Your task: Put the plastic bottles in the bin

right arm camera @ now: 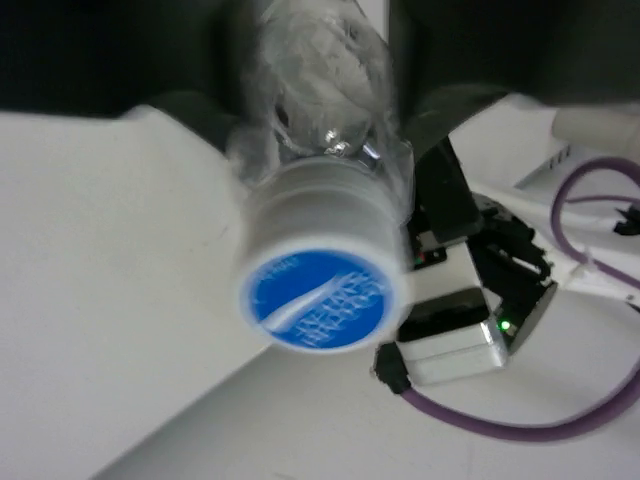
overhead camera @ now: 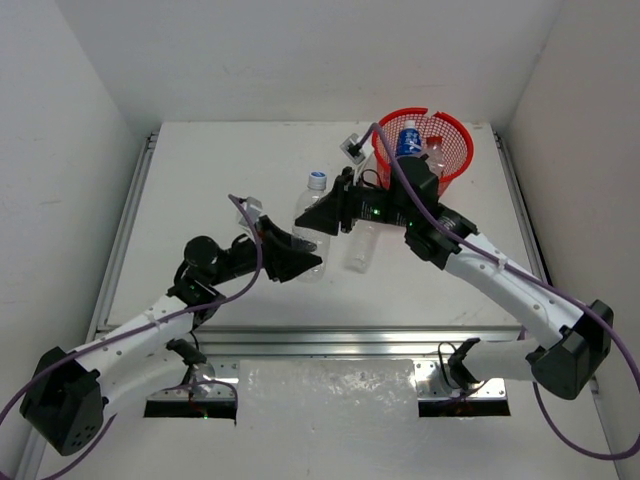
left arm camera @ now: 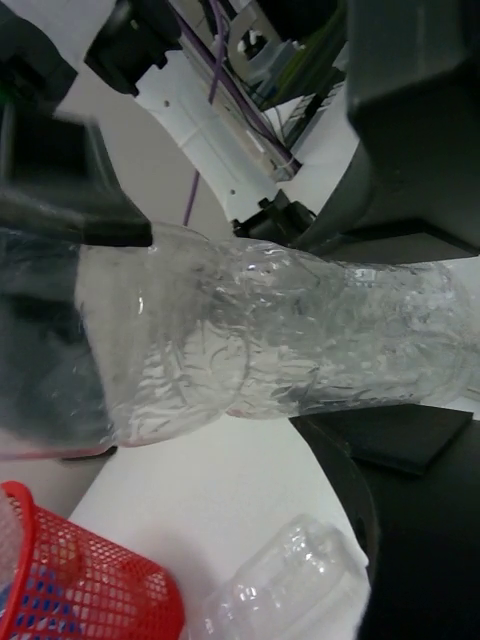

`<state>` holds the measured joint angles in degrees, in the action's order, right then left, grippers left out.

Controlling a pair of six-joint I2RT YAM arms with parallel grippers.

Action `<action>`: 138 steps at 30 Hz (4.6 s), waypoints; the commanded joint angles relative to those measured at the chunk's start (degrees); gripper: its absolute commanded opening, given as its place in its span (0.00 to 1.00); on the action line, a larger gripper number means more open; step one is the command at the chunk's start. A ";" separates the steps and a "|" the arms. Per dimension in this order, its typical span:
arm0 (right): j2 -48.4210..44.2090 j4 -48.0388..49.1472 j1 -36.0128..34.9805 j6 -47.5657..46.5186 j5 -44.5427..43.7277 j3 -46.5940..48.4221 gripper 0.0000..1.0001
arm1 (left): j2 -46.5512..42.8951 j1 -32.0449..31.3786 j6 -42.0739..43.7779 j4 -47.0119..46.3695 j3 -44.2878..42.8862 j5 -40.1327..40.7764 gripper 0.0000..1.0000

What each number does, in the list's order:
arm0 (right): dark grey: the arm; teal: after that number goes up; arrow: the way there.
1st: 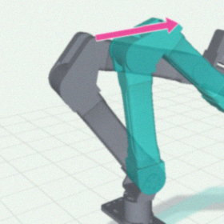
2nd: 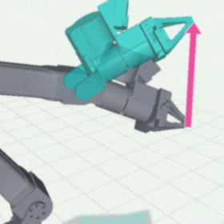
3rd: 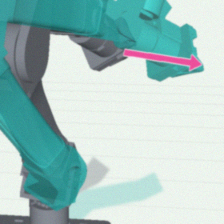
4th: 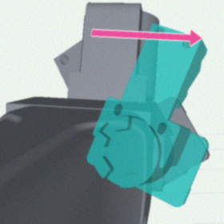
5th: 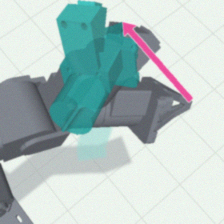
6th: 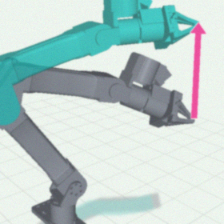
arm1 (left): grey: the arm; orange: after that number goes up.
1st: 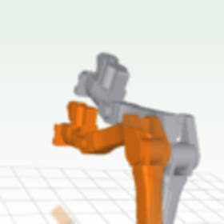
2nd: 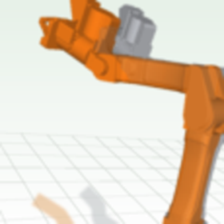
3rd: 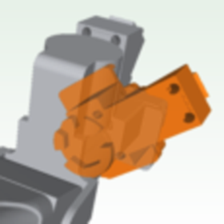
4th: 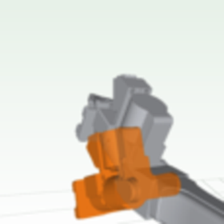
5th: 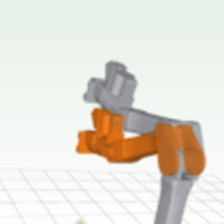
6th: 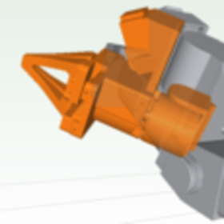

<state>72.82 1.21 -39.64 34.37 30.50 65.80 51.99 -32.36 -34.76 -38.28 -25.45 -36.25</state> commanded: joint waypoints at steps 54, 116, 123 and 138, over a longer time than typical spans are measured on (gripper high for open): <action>32.21 10.12 28.21 -19.52 -37.89 19.11 0.11 | -19.03 -0.51 5.58 66.32 -16.91 36.51 1.00; -23.60 -38.75 24.26 -10.29 -30.59 5.04 0.99 | 75.01 -16.15 -9.97 61.92 -71.58 45.21 0.82; -23.77 -33.65 24.26 -8.88 -18.05 0.31 0.99 | 52.78 -16.07 -12.00 57.05 -47.94 54.42 0.00; -16.14 1.77 9.86 5.00 11.16 -9.90 0.99 | -2.41 -15.28 12.18 6.73 -8.29 11.66 0.00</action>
<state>55.96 -6.02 -27.07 37.74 40.03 53.39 49.91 -47.94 -24.64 -23.35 -34.44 -12.82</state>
